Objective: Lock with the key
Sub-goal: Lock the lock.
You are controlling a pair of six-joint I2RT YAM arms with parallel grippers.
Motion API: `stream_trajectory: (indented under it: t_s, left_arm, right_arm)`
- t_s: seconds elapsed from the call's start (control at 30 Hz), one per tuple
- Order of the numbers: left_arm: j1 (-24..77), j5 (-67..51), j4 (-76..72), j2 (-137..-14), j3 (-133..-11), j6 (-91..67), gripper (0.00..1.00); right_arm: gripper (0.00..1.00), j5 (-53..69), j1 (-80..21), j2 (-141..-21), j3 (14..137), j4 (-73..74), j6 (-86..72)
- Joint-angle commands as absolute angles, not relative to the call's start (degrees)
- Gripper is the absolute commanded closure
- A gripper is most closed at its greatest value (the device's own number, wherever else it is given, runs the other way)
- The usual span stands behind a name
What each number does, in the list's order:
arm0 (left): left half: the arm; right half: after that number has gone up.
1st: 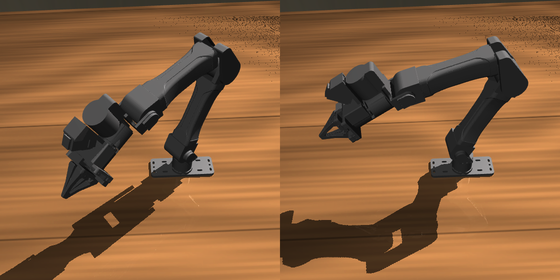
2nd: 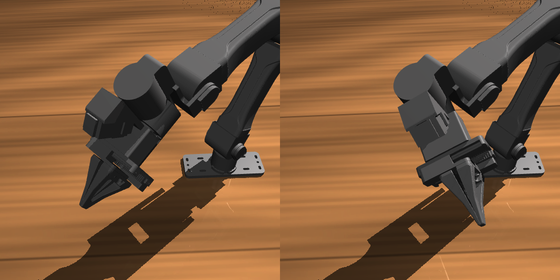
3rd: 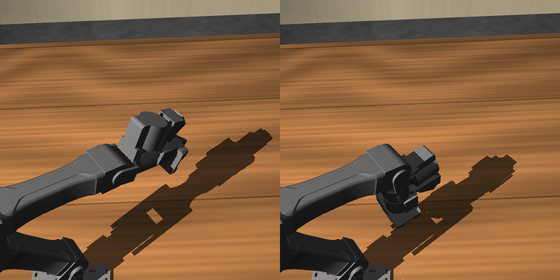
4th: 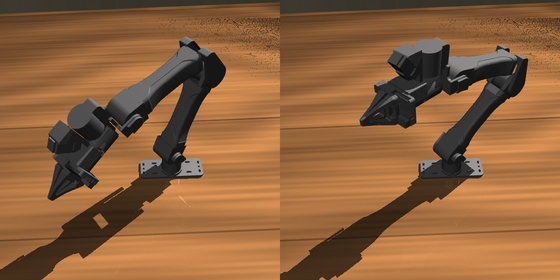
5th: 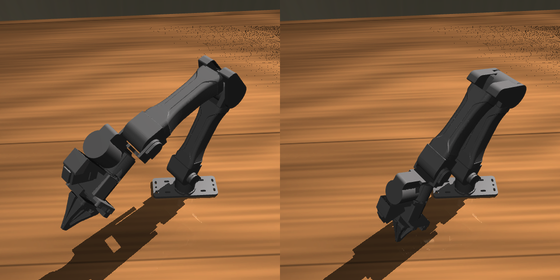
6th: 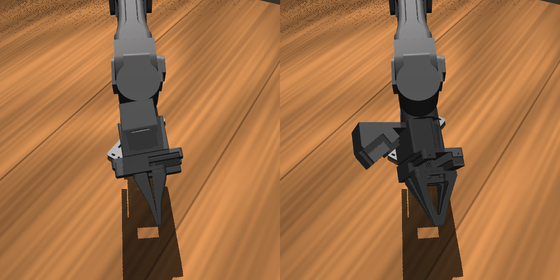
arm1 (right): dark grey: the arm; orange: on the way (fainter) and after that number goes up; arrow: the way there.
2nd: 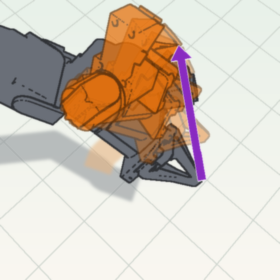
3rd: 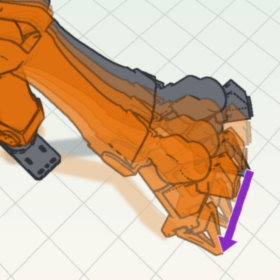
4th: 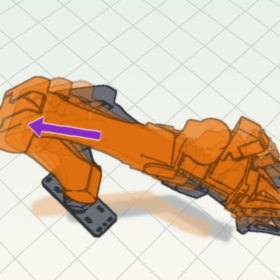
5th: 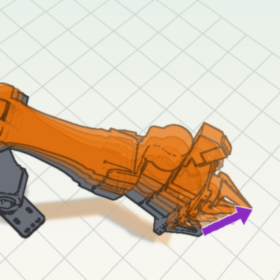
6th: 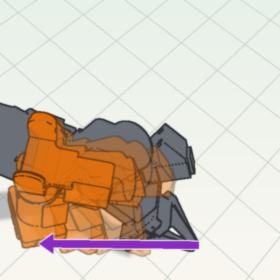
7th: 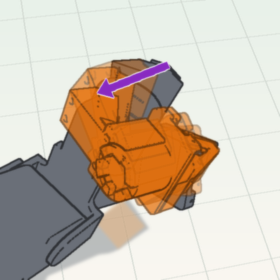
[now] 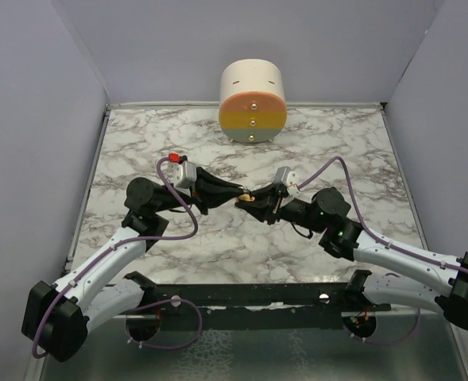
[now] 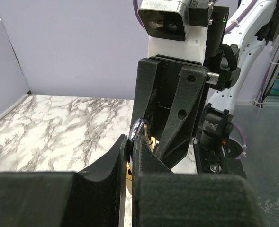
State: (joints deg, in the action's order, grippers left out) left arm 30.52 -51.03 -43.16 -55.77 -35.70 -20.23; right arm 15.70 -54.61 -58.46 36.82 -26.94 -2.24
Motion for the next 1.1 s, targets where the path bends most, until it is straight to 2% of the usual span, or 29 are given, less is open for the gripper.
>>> stream_trajectory:
  t_s: [0.0, 0.6, 1.07]
  left_arm:
    - [31.3, -46.2, -36.2, -58.9, -32.6, -20.6, 1.00]
    - [35.8, -50.0, -32.8, -58.6, -30.8, -22.8, 1.00]
    - [36.5, -44.4, -27.3, -58.6, -30.9, -20.0, 1.00]
  right_arm:
    - [0.98, 19.4, -55.8, -57.0, 43.1, -41.2, 0.5]
    - [0.98, 22.2, -55.8, -54.0, 47.1, -40.2, 2.6]
    - [0.98, 25.9, -55.7, -52.7, 48.2, -38.9, 0.6]
